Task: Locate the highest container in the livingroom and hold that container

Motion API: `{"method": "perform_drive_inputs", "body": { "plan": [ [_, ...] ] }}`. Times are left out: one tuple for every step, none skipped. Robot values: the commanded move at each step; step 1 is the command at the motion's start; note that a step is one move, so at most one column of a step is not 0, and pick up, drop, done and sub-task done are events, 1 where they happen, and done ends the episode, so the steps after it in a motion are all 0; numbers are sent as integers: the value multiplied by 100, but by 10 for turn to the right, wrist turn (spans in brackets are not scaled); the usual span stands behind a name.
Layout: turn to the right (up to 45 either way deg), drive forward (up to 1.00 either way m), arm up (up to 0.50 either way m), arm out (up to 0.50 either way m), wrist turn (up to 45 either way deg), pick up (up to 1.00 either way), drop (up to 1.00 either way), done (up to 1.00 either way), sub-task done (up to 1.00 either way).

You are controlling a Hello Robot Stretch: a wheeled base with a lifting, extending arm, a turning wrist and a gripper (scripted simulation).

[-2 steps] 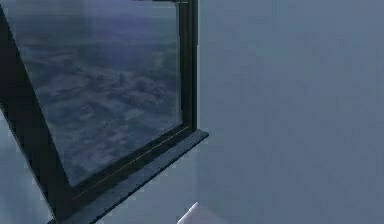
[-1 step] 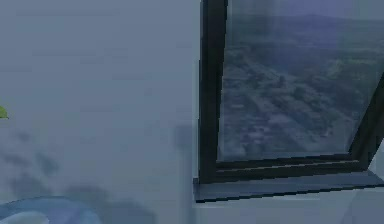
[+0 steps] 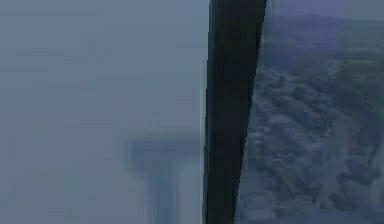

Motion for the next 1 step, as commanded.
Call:
{"method": "perform_drive_inputs", "body": {
  "plan": [
    [-450, 0, 0, 0, 0, 0, 0, 0, 0]
  ]
}}
